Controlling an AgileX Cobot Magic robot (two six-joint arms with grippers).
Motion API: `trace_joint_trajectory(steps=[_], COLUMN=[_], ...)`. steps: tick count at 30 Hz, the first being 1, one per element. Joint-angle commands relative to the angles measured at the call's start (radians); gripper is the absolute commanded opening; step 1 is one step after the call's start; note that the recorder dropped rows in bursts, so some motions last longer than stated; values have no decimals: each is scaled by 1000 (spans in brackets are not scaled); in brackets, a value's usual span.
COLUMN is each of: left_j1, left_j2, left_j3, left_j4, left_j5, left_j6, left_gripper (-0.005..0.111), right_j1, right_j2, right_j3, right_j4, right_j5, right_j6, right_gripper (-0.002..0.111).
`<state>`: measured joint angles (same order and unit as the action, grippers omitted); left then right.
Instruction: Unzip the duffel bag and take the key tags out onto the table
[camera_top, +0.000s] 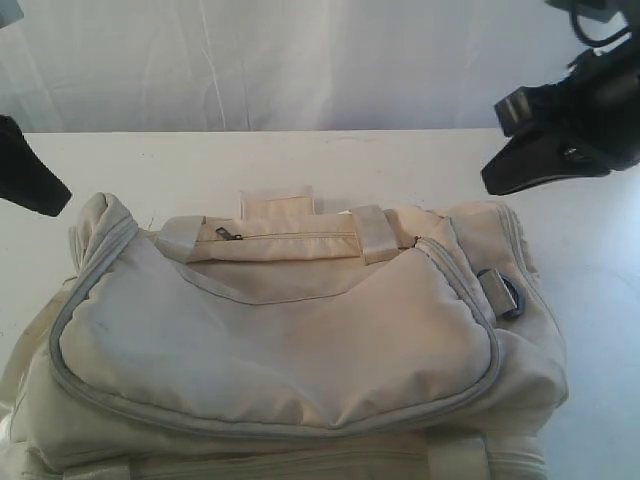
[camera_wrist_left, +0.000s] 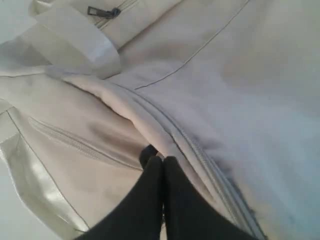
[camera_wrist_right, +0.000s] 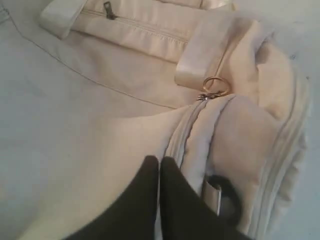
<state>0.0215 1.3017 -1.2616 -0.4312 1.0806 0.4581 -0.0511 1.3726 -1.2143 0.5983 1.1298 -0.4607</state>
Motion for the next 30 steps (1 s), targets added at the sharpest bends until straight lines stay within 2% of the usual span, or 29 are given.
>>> trace_joint_trajectory(steps=[1,4,6,9,12,18,20,23,27,30], left_j1=[-6,-6,-6,-6,-6,-36,-52,-59,-59,-59], left_j2=[11,30,49,82,117,191,211,239,264,270], left_j3=[-2,10,30,65,86,88,88,88,88,88], left_j4=[-20,-32,-46,-86,-131,-140,-137,-135,-127,-128], left_j5=[-21,-68,-104,-143,-168,-161,-159,-154,-158,-179], left_j6=[-13,-17,-17,-16,-13,-11,-11,-11,-11,-11], left_gripper=[32,61,72,74,74,74,73,69,51,30], right_j1=[1,1,6,9,13,41,61,98,133,131], right_j2=[148,218,249,291,329,386,402,421,456,467], right_j3=[-98,-140,-158,-180,-199,-209,-209,-209,-209,-209], right_j4=[26,44,39,24,4,-157,-169,-204,-343,-380], right_j5=[91,91,91,91,91,91,91,91,91,91], right_j6=[-33,-31,-29,-29,-23,103,135,153,214,216], right_gripper=[17,37,48,54,54,54,52,42,23,7])
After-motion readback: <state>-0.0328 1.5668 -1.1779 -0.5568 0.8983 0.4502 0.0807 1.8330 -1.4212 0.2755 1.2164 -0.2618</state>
